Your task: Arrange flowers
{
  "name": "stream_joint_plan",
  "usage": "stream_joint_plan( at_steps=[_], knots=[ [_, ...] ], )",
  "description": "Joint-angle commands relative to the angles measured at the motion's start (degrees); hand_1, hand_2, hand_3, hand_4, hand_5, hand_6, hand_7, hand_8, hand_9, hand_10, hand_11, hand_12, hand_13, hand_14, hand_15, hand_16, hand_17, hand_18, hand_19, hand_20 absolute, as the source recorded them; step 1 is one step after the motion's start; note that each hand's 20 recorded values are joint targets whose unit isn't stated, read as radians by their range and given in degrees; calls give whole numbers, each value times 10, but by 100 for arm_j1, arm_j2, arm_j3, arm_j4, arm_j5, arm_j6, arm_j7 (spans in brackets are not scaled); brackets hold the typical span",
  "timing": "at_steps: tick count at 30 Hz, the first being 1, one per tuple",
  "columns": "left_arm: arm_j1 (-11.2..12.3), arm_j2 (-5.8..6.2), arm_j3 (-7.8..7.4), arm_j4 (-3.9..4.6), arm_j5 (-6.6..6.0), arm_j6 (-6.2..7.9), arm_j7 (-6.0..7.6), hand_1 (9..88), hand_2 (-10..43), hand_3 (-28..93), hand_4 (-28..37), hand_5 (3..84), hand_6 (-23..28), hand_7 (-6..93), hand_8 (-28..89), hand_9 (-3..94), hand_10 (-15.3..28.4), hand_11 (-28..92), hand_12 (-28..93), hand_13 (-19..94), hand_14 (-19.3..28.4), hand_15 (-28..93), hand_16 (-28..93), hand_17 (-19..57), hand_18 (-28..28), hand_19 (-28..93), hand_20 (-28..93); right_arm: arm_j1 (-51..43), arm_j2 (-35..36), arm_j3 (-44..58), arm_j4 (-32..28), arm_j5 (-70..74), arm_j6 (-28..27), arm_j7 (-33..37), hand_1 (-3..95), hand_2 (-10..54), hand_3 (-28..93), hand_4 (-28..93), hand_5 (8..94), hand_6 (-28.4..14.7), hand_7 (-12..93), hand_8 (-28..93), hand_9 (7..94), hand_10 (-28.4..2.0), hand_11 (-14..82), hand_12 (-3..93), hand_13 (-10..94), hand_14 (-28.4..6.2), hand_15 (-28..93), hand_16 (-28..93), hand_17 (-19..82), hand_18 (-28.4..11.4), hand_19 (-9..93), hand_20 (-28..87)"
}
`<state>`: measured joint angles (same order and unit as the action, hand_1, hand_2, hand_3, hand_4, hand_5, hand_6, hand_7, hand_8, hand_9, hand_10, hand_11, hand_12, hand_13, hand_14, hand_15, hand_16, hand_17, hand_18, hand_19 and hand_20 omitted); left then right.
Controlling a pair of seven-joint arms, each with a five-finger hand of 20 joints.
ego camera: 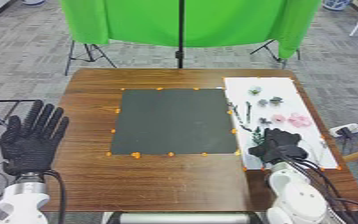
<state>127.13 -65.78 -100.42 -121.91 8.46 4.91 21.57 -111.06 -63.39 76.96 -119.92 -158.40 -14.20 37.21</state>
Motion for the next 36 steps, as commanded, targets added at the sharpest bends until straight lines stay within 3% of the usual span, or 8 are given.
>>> stream_joint_plan(
  at_steps=[1, 4, 6, 9, 12, 28, 31, 36],
  knots=[
    [72, -51, 18, 31, -68, 75, -98, 274, 201, 717, -283, 447, 85, 67, -86, 377, 131, 148, 57, 269, 130, 226, -69, -71, 118, 309, 86, -197, -23, -279, 412, -344, 641, -211, 381, -95, 780, -282, 723, -37, 236, -134, 705, -173, 373, 217, 644, -144, 654, 191, 272, -268, 804, 204],
    [58, -47, 26, 43, -116, 64, -95, 274, 200, 719, -283, 448, 85, 68, -87, 378, 132, 150, 57, 269, 130, 228, -70, -72, 118, 311, 86, -225, -21, -388, 509, -383, 728, -385, 417, -95, 786, -283, 748, -24, 260, -136, 738, -161, 375, 226, 673, -131, 642, 203, 285, -265, 818, 202],
    [37, -45, 32, 55, -123, 59, -94, 270, 198, 719, -283, 448, 84, 69, -87, 378, 132, 151, 57, 269, 131, 230, -70, -72, 119, 312, 86, -248, -74, -272, 576, -268, 734, -977, 463, -95, 730, -283, 769, -23, 285, -24, 761, -151, 378, 242, 700, -123, 628, 223, 293, -264, 826, 201],
    [7, -51, 39, 75, -123, 71, -115, 267, 196, 719, -283, 448, 84, 69, -87, 378, 131, 150, 57, 269, 131, 231, -70, -72, 119, 312, 86, -227, -54, -351, 645, -287, 853, -982, 549, -95, 649, -283, 789, -22, 329, 25, 818, -129, 266, 369, 724, -109, 604, 265, 296, -260, 827, 203],
    [21, -65, 34, 71, -145, 107, -120, 265, 194, 719, -283, 448, 84, 69, -87, 379, 130, 150, 57, 269, 132, 233, -69, -73, 120, 314, 87, -221, -43, -367, 667, -259, 1116, -881, 570, -95, 684, -283, 819, -14, 353, 47, 879, -120, 177, 445, 756, -95, 555, 344, 303, -254, 824, 213],
    [99, -1, 14, 67, -224, 202, -62, 260, 193, 721, -283, 449, 83, 69, -88, 380, 130, 148, 58, 270, 134, 235, -69, -75, 121, 317, 87, -199, 66, -285, -165, 352, 2776, -509, 552, -95, 841, -269, 859, -13, 365, 94, 936, -83, 147, 423, 870, -32, 409, 446, 392, -257, 864, 242],
    [243, 123, -17, 29, -8, 331, -134, 259, 193, 721, -283, 449, 83, 69, -88, 380, 130, 147, 58, 271, 134, 235, -69, -75, 121, 318, 88, -4, -88, -378, -332, 473, 2744, -446, 550, -95, 840, -253, 855, -12, 372, 109, 937, -83, 148, 428, 870, -33, 409, 452, 391, -258, 866, 245],
    [393, 150, -93, -13, -61, 426, -61, 258, 193, 722, -283, 449, 83, 69, -88, 379, 129, 146, 57, 270, 134, 234, -68, -75, 120, 317, 87, 600, -283, -737, -257, 790, 2749, -466, 542, -95, 840, -230, 848, -10, 379, 119, 937, -84, 145, 436, 866, -34, 417, 450, 389, -258, 867, 246]
  ],
)
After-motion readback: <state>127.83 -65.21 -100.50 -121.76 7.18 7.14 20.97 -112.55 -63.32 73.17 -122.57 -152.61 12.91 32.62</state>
